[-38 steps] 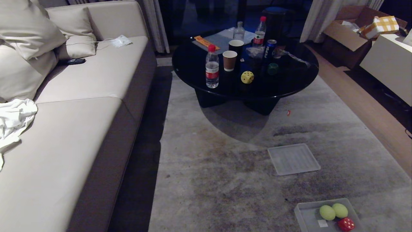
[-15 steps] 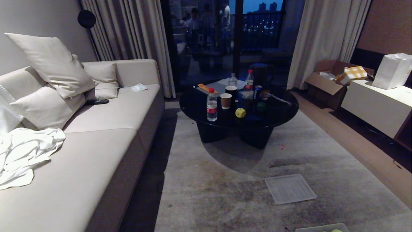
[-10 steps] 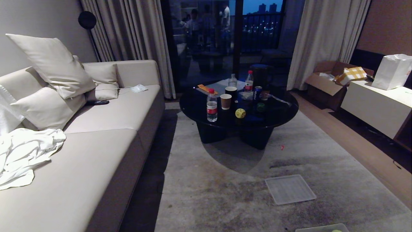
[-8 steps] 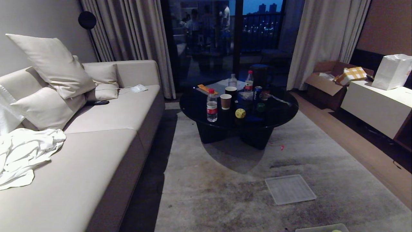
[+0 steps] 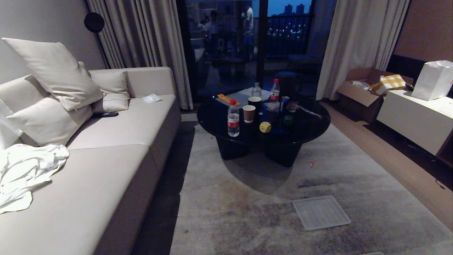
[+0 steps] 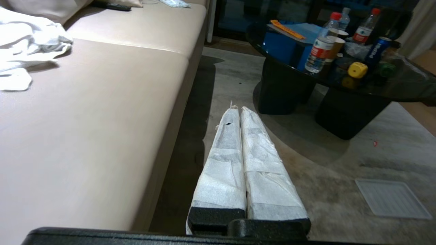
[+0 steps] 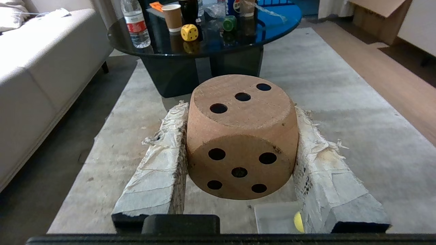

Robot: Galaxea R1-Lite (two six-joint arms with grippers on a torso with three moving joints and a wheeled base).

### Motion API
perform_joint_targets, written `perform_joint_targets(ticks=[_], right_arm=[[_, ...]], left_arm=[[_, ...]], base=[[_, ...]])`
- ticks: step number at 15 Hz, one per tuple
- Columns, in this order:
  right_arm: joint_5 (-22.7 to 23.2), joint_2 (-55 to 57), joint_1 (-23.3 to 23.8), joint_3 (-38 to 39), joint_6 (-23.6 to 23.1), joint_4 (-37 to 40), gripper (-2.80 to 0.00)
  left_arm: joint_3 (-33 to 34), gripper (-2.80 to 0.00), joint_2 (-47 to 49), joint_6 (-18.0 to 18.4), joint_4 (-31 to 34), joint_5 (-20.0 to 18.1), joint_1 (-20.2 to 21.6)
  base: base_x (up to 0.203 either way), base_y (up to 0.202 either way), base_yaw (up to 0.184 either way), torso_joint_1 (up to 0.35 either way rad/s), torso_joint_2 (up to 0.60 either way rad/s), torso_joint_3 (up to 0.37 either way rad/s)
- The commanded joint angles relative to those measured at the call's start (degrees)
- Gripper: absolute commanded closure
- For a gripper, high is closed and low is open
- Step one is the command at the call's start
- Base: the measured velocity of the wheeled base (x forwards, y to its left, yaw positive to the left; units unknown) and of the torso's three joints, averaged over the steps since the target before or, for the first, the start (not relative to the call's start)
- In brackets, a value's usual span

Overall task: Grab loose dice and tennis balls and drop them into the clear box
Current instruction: Put the toys in the box

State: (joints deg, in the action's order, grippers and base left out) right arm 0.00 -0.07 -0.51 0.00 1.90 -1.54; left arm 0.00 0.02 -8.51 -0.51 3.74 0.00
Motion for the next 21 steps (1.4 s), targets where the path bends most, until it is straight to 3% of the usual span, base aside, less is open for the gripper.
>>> perform_joint_targets(ticks=[1,21], right_arm=[[0.0,0.0,0.0,0.6,0.0,0.0,0.00],[0.0,0.0,0.0,0.6,0.0,0.0,0.00]], left_arm=[[0.0,0.00,0.0,-0.1,0.0,0.0,0.0],[0.0,0.00,-0.1,0.0,0.0,0.0,0.0]], base=[[0.187,0.000,0.000,0.007,0.00,0.003],[0.176,0.000,-0.001,0.001,0.00,0.003]])
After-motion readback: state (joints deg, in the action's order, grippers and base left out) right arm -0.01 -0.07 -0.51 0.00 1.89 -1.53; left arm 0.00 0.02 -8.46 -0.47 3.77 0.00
